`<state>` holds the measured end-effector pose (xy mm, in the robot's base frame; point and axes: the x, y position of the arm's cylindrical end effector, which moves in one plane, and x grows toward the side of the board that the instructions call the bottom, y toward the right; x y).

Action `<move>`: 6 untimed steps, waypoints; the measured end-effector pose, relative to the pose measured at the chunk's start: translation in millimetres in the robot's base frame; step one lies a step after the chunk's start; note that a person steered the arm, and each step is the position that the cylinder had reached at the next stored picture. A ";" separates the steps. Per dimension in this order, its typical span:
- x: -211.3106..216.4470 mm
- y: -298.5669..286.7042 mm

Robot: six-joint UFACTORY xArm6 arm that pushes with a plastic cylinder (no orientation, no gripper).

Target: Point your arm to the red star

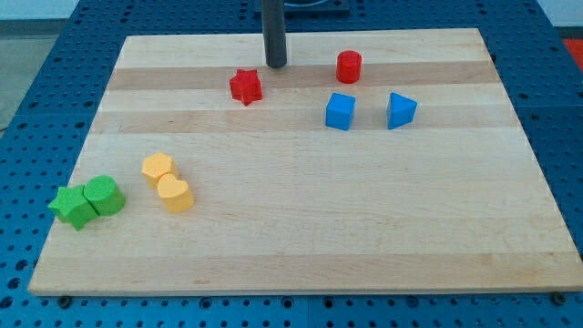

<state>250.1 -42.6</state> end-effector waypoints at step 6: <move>74.4 17.0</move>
